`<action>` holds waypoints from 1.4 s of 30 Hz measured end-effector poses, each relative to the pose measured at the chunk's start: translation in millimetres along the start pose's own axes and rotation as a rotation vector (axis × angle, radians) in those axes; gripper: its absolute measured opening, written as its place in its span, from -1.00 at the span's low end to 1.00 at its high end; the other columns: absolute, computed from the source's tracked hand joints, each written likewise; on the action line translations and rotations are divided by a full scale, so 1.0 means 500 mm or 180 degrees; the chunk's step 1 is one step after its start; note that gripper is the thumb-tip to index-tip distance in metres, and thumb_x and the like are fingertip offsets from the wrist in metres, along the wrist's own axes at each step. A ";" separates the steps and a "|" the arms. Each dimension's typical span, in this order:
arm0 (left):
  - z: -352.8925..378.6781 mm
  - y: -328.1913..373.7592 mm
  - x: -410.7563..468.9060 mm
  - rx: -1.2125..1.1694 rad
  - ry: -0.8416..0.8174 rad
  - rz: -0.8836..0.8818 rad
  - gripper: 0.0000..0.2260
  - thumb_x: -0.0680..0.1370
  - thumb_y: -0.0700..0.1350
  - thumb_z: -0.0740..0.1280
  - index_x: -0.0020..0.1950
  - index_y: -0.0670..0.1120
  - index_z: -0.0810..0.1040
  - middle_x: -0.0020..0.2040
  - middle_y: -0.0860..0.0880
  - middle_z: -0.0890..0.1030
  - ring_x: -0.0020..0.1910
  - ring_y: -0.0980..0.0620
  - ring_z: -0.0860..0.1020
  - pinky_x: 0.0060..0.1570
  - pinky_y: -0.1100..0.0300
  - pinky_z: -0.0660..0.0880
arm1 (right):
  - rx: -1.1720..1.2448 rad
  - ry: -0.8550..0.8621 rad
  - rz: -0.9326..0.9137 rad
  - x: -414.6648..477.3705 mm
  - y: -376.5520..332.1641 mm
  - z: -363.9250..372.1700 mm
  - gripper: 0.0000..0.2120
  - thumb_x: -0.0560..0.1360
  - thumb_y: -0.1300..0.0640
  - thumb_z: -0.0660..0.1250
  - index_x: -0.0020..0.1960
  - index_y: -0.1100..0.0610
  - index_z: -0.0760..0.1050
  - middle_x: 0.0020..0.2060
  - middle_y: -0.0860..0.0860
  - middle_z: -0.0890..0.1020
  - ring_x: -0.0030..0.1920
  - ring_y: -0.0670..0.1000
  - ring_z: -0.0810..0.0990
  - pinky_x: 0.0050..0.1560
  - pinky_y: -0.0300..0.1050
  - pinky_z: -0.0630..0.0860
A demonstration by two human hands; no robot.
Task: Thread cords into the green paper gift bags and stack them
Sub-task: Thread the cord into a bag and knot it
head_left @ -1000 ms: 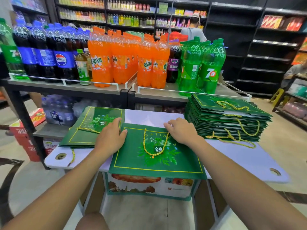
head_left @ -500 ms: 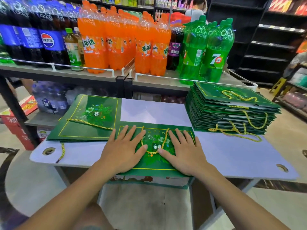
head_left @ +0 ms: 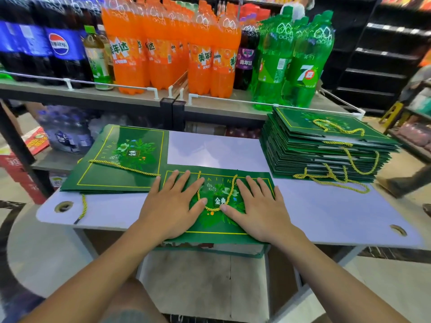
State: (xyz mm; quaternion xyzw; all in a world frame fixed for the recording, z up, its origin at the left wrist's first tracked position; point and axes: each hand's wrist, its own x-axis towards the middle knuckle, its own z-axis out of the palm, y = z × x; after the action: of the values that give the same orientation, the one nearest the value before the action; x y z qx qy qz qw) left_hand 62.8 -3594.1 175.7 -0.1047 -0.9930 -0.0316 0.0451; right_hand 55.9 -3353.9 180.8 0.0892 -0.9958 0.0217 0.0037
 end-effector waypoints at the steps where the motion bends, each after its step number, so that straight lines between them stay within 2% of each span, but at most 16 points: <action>1: -0.004 0.001 -0.002 -0.0025 0.0055 -0.0004 -0.36 0.58 0.39 -0.24 0.65 0.27 -0.13 0.69 0.07 -0.03 0.67 -0.01 -0.12 0.60 -0.19 -0.11 | 0.0010 0.0009 -0.0002 -0.001 0.000 -0.002 -0.03 0.41 -0.64 -0.26 0.68 -0.14 -0.13 0.68 -0.08 -0.07 0.66 0.04 -0.16 0.61 0.28 -0.17; 4: -0.020 0.004 -0.012 -0.0198 0.0507 -0.0011 -0.40 0.60 0.34 -0.10 0.64 0.21 0.10 0.62 0.04 0.23 0.62 -0.03 0.10 0.57 -0.13 0.10 | 0.0043 0.0041 -0.0007 -0.004 -0.001 -0.007 -0.03 0.41 -0.64 -0.26 0.68 -0.14 -0.12 0.68 -0.09 -0.06 0.67 0.04 -0.14 0.61 0.29 -0.14; 6: -0.028 -0.004 -0.024 -0.0266 0.0870 -0.0102 -0.45 0.61 0.28 0.03 0.56 0.12 0.31 0.46 0.01 0.42 0.48 -0.06 0.32 0.39 -0.08 0.34 | 0.0072 0.0054 -0.0018 -0.008 -0.001 -0.011 -0.03 0.41 -0.64 -0.25 0.68 -0.14 -0.10 0.68 -0.08 -0.05 0.67 0.04 -0.13 0.61 0.29 -0.13; 8: -0.038 -0.023 -0.041 -0.0192 0.1080 -0.0407 -0.51 0.60 0.22 0.18 0.47 0.04 0.42 0.30 -0.04 0.51 0.31 -0.11 0.44 0.15 -0.05 0.45 | 0.0098 0.0064 -0.0032 -0.011 -0.002 -0.015 -0.04 0.42 -0.64 -0.24 0.68 -0.15 -0.09 0.68 -0.08 -0.04 0.67 0.05 -0.11 0.61 0.29 -0.12; 10: -0.053 -0.040 -0.059 0.0031 0.0915 -0.0771 -0.53 0.59 0.21 0.22 0.41 0.01 0.43 0.19 -0.07 0.55 0.20 -0.14 0.49 0.02 -0.02 0.45 | 0.0107 0.0086 -0.0038 -0.011 -0.002 -0.017 -0.04 0.42 -0.64 -0.24 0.68 -0.15 -0.08 0.68 -0.07 -0.02 0.67 0.05 -0.10 0.61 0.29 -0.11; 12: -0.067 -0.042 -0.073 0.0195 0.0548 -0.0961 -0.54 0.61 0.25 0.16 0.40 0.01 0.38 0.18 -0.06 0.57 0.19 -0.14 0.51 0.02 0.00 0.44 | 0.0124 0.0110 -0.0045 -0.012 -0.002 -0.019 -0.05 0.42 -0.64 -0.23 0.68 -0.15 -0.07 0.68 -0.07 -0.01 0.67 0.06 -0.09 0.61 0.30 -0.10; 15: -0.077 -0.032 -0.084 0.0051 0.0433 -0.1008 -0.56 0.63 0.23 0.16 0.42 0.01 0.32 0.19 -0.10 0.57 0.20 -0.16 0.52 0.03 -0.01 0.47 | 0.0182 0.0169 -0.0061 -0.015 -0.002 -0.021 -0.08 0.46 -0.62 -0.20 0.67 -0.15 -0.03 0.68 -0.05 0.02 0.67 0.07 -0.07 0.61 0.30 -0.09; 18: -0.081 -0.036 -0.081 -0.0872 0.0616 -0.1106 -0.52 0.63 0.11 0.27 0.50 0.00 0.27 0.25 -0.15 0.53 0.21 -0.22 0.55 0.07 -0.05 0.50 | 0.0325 0.0222 -0.0045 -0.016 0.000 -0.024 -0.14 0.50 -0.57 -0.15 0.66 -0.15 0.02 0.67 -0.05 0.06 0.66 0.07 -0.03 0.61 0.29 -0.06; 21: -0.090 -0.050 -0.056 -0.2386 0.0710 -0.1405 -0.44 0.62 0.01 0.37 0.56 -0.09 0.29 0.22 -0.16 0.55 0.21 -0.20 0.56 0.21 -0.07 0.49 | 0.0577 0.0358 -0.0047 -0.015 0.003 -0.031 -0.20 0.54 -0.53 -0.10 0.65 -0.13 0.10 0.65 -0.05 0.13 0.65 0.06 0.04 0.60 0.29 0.01; 24: -0.095 -0.053 -0.032 -0.3704 0.0688 -0.1531 -0.30 0.50 0.06 0.46 0.55 -0.20 0.33 0.33 -0.21 0.58 0.30 -0.17 0.58 0.38 -0.11 0.46 | 0.0834 0.0466 -0.0113 -0.016 0.006 -0.045 -0.25 0.59 -0.46 -0.04 0.64 -0.08 0.17 0.63 -0.04 0.21 0.62 0.04 0.13 0.58 0.24 0.10; 28: -0.125 -0.044 -0.020 -0.4261 0.0983 -0.1321 -0.59 0.67 -0.25 0.27 0.53 -0.21 0.40 0.31 -0.21 0.60 0.21 -0.12 0.61 0.34 -0.03 0.49 | 0.1112 0.0682 -0.0046 -0.011 0.021 -0.067 -0.13 0.52 -0.50 -0.08 0.63 0.02 0.21 0.62 0.05 0.24 0.62 0.08 0.15 0.60 0.15 0.14; 30: -0.154 -0.051 -0.015 -0.4500 0.1148 -0.1170 -0.62 0.69 -0.27 0.23 0.52 -0.14 0.43 0.24 -0.17 0.65 0.15 -0.09 0.64 0.29 -0.06 0.54 | 0.1431 0.0805 0.0207 0.000 0.037 -0.076 -0.21 0.60 -0.40 0.04 0.64 0.08 0.18 0.62 0.09 0.21 0.62 0.12 0.13 0.60 0.13 0.13; 35: -0.244 -0.054 0.000 -0.4729 0.1648 -0.0904 -0.69 0.67 -0.30 0.20 0.23 0.01 0.62 -0.04 0.03 0.75 -0.13 0.07 0.71 -0.18 0.14 0.67 | 0.2333 0.0880 0.0293 0.031 0.046 -0.142 -0.33 0.65 -0.14 0.27 0.62 0.20 0.21 0.57 0.12 0.28 0.56 0.08 0.26 0.51 -0.06 0.22; 37: -0.282 -0.051 0.014 -0.4804 0.1889 -0.0933 -0.74 0.65 -0.28 0.25 0.22 0.01 0.60 0.02 -0.02 0.73 -0.09 0.00 0.70 -0.10 0.07 0.66 | 0.2576 0.1059 0.0296 0.043 0.048 -0.192 -0.37 0.64 -0.07 0.31 0.60 0.21 0.26 0.53 0.11 0.35 0.51 0.08 0.34 0.39 -0.17 0.26; 40: -0.336 -0.036 0.049 -0.4871 0.2087 -0.0959 -0.80 0.63 -0.21 0.33 0.21 0.02 0.54 0.15 -0.11 0.67 -0.01 -0.07 0.67 0.01 -0.07 0.62 | 0.2673 0.1459 0.0243 0.065 0.072 -0.281 -0.42 0.61 0.00 0.36 0.55 0.21 0.36 0.46 0.13 0.45 0.42 0.07 0.45 0.36 -0.15 0.35; 42: -0.366 -0.009 0.086 -0.4882 0.2090 -0.0891 -0.79 0.63 -0.20 0.34 0.24 -0.01 0.52 0.13 -0.12 0.68 0.01 -0.06 0.68 0.03 -0.08 0.65 | 0.2652 0.1589 0.0213 0.078 0.104 -0.342 -0.49 0.60 0.06 0.39 0.49 0.23 0.43 0.38 0.11 0.55 0.25 0.02 0.53 0.15 -0.23 0.44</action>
State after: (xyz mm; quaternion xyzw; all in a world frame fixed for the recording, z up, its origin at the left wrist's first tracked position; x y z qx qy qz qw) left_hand 35.4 -3602.8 361.6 0.0321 -0.6368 -0.7309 0.2434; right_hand 9.1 -3302.2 349.7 0.0431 -0.8734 0.4393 0.2057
